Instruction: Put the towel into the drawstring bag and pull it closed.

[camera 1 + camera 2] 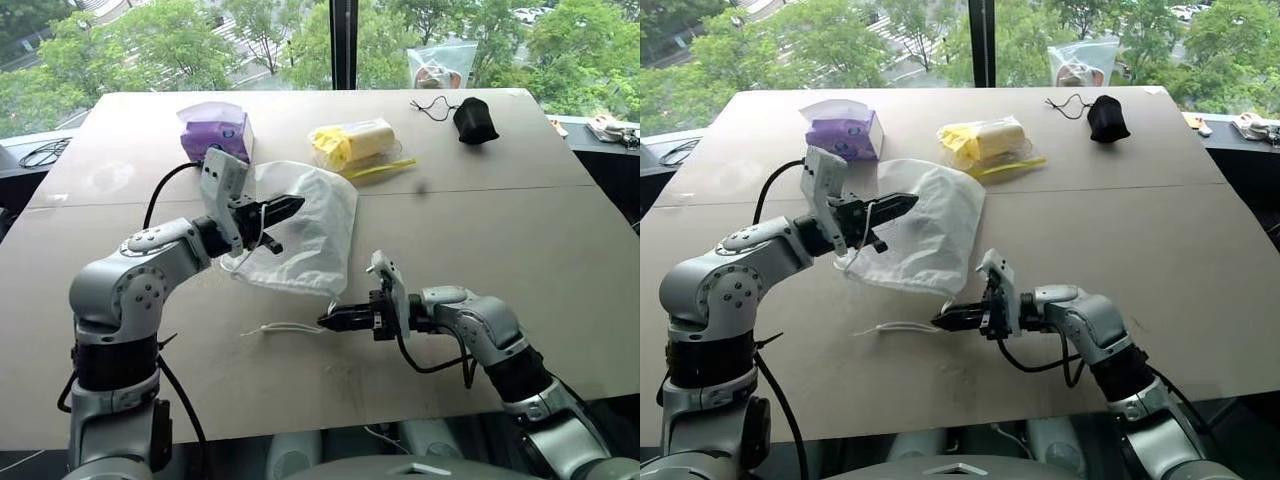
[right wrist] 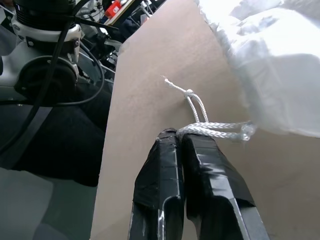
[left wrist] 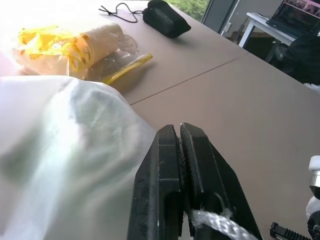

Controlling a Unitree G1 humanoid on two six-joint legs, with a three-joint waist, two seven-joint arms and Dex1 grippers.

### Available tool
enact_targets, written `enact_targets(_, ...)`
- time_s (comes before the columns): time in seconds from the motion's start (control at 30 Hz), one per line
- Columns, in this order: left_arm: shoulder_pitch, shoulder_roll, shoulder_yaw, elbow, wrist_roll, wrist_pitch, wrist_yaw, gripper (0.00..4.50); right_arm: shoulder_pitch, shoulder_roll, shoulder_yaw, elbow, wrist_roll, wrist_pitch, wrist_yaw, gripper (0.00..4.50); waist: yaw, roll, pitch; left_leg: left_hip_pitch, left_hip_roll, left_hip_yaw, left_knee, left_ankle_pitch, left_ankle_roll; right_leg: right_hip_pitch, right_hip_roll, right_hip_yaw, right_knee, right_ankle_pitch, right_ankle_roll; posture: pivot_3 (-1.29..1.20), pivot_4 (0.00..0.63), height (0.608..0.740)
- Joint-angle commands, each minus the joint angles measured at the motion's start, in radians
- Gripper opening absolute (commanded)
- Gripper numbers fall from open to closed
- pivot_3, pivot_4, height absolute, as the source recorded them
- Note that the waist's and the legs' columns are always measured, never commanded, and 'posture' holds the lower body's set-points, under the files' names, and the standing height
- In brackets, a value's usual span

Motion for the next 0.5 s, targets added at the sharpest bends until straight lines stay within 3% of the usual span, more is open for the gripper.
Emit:
enact_targets(0.03,-0.018,0.021,0.070,0.020,0.008,-0.050,0.013,0.00,-0.019,-0.030,-0.143,-0.089,0.055,-0.025,-0.028,0.06,0.003,0.000,0.001,-0.001,0.000,0.000,0.000,0.000,0.000,0.000,-0.001,0.000,0.000,0.001,-0.001,0.00,0.150,0.740)
enact_targets(0.23,-0.099,0.027,0.142,0.138,0.069,-0.163,0.079,0.00,-0.117,-0.033,-0.362,-0.199,0.212,0.009,-0.116,0.06,0.007,0.000,0.002,-0.005,0.000,0.000,0.000,0.000,0.000,-0.003,-0.001,-0.001,-0.002,0.001,-0.002,0.00,0.150,0.740)
enact_targets(0.5,-0.253,0.002,0.229,0.324,0.157,-0.318,0.247,0.00,-0.317,-0.003,-0.696,-0.159,0.598,0.026,-0.359,0.06,0.009,0.001,0.002,-0.006,0.000,0.000,-0.001,0.000,0.000,-0.004,-0.002,-0.001,-0.002,0.001,-0.002,0.00,0.150,0.740)
